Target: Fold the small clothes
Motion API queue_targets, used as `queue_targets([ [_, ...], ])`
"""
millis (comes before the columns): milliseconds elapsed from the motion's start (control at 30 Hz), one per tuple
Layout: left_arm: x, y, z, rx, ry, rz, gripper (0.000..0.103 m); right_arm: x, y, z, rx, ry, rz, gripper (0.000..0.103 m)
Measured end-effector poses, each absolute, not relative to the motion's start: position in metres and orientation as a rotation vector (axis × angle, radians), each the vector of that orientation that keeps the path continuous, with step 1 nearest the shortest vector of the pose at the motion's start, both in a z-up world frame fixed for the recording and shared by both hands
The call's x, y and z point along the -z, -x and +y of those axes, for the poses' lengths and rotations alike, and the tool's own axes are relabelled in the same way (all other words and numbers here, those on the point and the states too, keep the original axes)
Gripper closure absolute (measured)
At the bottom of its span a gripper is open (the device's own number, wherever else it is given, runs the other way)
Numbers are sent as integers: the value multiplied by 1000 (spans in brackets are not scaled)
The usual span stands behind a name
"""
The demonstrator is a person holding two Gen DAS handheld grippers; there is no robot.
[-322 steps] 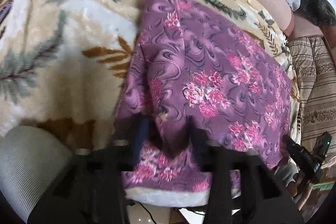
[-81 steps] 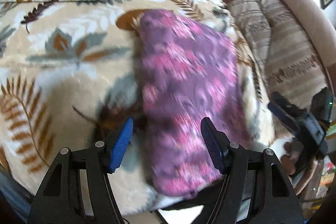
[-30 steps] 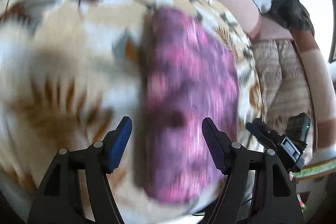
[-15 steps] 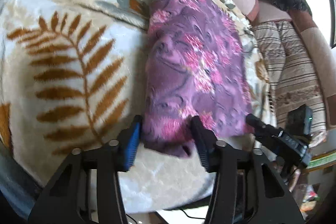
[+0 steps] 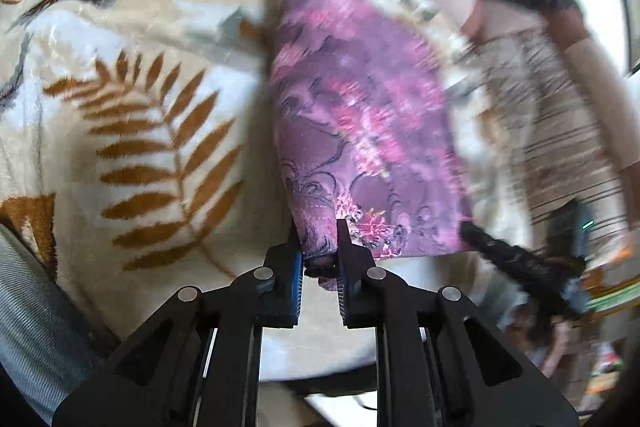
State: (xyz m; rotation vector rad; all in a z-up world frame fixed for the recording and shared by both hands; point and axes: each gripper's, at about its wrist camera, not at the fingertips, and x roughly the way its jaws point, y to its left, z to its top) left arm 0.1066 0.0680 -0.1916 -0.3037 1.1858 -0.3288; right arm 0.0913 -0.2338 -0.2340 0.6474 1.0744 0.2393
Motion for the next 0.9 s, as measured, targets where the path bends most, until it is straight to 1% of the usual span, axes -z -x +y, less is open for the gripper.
queue_targets([
  [33, 206, -107, 68, 303, 295, 1208, 89, 242, -95, -232, -236, -653, 1103, 91],
  [67, 211, -106, 70, 300, 309, 1193, 89, 246, -98, -232, -237, -665, 1107, 91],
  [200, 203, -103, 71, 314, 301, 1157, 88, 244, -97, -238, -238, -697, 1080, 90],
  [267, 208, -104, 73, 300, 309, 1168, 81, 248, -96, -240, -239, -722, 1082, 90],
  [333, 205, -103, 77, 299, 321, 1165, 79, 246, -96, -240, -234, -715, 1070, 90],
  [367, 205, -103, 78, 296, 325, 1164, 75, 244, -96, -238, -231, -701, 1067, 90],
  [400, 205, -103, 78, 289, 319, 1164, 73, 242, -95, -236, -226, -683, 1062, 87],
  [433, 205, -103, 77, 280, 309, 1162, 70, 239, -95, -235, -222, -667, 1055, 87],
  [633, 202, -100, 70, 268, 249, 1138, 69, 220, -85, -239, -157, -574, 969, 87],
  [733, 202, -101, 70, 271, 254, 1140, 69, 225, -86, -254, -153, -672, 957, 87],
  [900, 203, -102, 70, 270, 261, 1141, 69, 245, -103, -265, -167, -795, 1028, 87],
])
